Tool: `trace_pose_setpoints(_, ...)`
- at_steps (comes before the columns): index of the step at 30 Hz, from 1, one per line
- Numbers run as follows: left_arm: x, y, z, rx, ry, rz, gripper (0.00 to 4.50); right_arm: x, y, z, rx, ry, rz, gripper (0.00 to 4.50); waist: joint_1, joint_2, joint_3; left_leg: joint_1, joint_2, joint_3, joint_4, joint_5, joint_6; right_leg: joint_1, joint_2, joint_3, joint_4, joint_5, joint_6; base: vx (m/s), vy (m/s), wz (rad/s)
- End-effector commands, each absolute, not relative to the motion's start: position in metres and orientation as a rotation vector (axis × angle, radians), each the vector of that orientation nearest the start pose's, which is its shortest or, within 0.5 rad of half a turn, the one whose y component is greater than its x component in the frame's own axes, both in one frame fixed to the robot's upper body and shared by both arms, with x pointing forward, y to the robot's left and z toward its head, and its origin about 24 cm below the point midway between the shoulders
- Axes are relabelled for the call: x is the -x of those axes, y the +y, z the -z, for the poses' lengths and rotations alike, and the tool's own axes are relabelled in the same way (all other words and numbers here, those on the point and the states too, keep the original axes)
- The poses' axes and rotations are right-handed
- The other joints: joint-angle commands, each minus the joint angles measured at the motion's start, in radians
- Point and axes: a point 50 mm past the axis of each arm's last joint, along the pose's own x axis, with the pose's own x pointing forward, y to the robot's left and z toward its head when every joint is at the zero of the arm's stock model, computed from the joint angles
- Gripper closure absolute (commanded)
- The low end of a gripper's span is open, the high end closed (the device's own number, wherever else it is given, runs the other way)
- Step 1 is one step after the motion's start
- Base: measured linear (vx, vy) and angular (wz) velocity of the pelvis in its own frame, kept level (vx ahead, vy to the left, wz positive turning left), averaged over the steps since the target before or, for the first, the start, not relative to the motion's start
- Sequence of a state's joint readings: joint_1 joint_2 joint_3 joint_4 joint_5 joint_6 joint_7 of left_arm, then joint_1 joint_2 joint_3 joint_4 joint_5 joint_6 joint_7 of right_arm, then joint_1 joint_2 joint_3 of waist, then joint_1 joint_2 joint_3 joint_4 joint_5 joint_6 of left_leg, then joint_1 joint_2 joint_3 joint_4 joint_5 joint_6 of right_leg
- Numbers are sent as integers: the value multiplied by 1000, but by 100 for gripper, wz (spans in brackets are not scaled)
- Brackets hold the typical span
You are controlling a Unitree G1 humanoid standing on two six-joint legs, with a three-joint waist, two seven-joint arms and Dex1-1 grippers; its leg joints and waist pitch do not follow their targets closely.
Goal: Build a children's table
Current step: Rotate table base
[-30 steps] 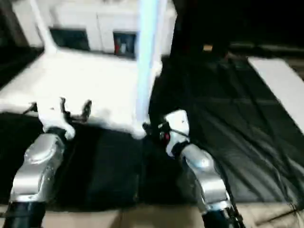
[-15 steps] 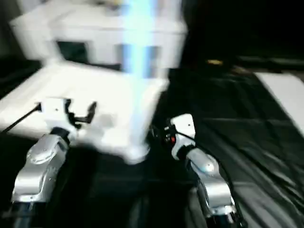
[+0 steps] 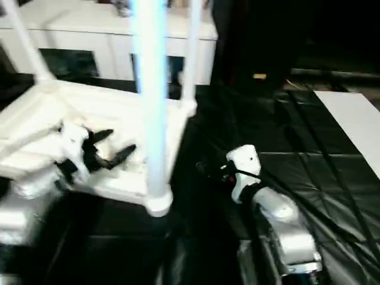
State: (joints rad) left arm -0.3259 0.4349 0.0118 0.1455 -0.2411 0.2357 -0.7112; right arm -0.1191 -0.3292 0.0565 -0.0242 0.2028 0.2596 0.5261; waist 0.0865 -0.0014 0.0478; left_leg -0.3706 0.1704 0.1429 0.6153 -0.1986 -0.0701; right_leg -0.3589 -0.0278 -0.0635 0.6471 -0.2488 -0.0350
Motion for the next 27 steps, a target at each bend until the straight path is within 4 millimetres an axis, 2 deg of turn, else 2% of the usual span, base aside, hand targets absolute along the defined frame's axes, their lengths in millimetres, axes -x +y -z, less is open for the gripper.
trace_pose_setpoints(1,-303,192,-87,-197,189,787,4,-272,-176,-64,121,158,-596,133,-4,7,-34,25,65,-21,-97,-310,0,24,-120,68,-104,-251,-162,-53,49,-1)
trace_pose_setpoints(2,-302,195,-86,-213,222,819,4,-272,-178,-64,130,163,-608,133,-4,8,-33,26,66,-19,-99,-320,-6,22,-124,71,-110,-310,-142,0,0,0)
trace_pose_setpoints(4,-301,197,-85,-225,246,844,4,-272,-179,-64,137,167,-620,133,-4,7,-38,21,69,-18,-101,-293,-7,23,-125,69,-107,-286,-132,0,0,0)
trace_pose_setpoints(5,-298,204,-84,-265,299,911,4,-268,-181,-64,168,189,-677,133,-2,6,-41,20,69,-17,-101,-278,2,24,-127,69,-106,-267,-129,0,0,0)
trace_pose_setpoints(7,-293,208,-86,-296,360,1007,4,-263,-182,-62,194,220,-747,133,-2,7,-45,17,70,-14,-99,-247,9,24,-126,69,-99,-206,-140,0,0,0)
trace_pose_setpoints(8,-290,210,-87,-316,397,1066,4,-259,-182,-61,210,238,-794,133,0,4,-44,16,69,-11,-97,-229,21,23,-127,70,-98,-183,-146,0,0,0)
trace_pose_setpoints(14,-285,205,-88,-356,479,1218,4,-252,-177,-59,254,273,-903,133,6,2,-47,14,69,0,-89,-163,49,24,-129,68,-93,-112,-181,0,0,0)
trace_pose_setpoints(17,-286,200,-84,-410,502,1262,41,-251,-175,-58,269,275,-922,133,6,5,-48,13,70,0,-89,-155,52,25,-128,67,-92,-99,-185,0,0,0)
trace_pose_setpoints(20,-287,192,-79,-458,508,1315,51,-250,-171,-58,270,271,-944,133,5,3,-47,15,70,0,-90,-176,49,25,-129,68,-96,-129,-180,0,0,0)
trace_pose_setpoints(21,-287,190,-77,-467,512,1324,65,-249,-170,-58,269,270,-950,133,5,8,-47,16,71,0,-90,-177,47,24,-129,68,-96,-128,-180,0,0,0)
trace_pose_setpoints(27,-292,182,-68,-537,524,1344,97,-245,-164,-58,265,268,-981,133,6,3,-47,15,72,-1,-92,-184,44,26,-130,68,-98,-138,-174,0,0,0)
